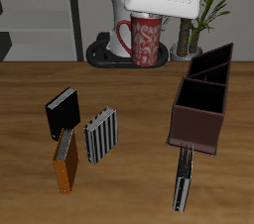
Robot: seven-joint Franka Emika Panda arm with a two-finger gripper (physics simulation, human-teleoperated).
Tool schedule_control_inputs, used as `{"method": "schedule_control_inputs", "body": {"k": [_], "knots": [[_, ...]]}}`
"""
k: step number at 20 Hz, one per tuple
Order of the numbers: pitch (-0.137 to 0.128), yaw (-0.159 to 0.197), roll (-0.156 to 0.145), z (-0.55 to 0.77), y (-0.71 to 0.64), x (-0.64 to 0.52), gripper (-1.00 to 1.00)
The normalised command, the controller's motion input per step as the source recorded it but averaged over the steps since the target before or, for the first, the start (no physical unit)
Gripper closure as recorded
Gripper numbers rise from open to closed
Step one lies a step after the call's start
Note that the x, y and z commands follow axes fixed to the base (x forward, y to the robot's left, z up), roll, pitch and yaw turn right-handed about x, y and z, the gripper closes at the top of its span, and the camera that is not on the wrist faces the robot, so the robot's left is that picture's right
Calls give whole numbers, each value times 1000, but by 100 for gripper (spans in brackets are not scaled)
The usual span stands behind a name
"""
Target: Place the red mug into the left desk caddy's right compartment
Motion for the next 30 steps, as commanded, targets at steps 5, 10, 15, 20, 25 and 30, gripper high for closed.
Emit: {"method": "schedule_control_inputs", "body": {"k": [5, 10, 15, 20, 25, 30], "knots": [[-3, -4, 28, 109, 466, 39, 100], [-13, 16, 38, 91, 375, 65, 100], [29, 4, 39, -93, 412, 186, 100], [-9, 21, 51, -8, 366, 103, 100], [5, 18, 11, -73, 261, 122, 100], [14, -12, 14, -44, 161, 135, 100]]}}
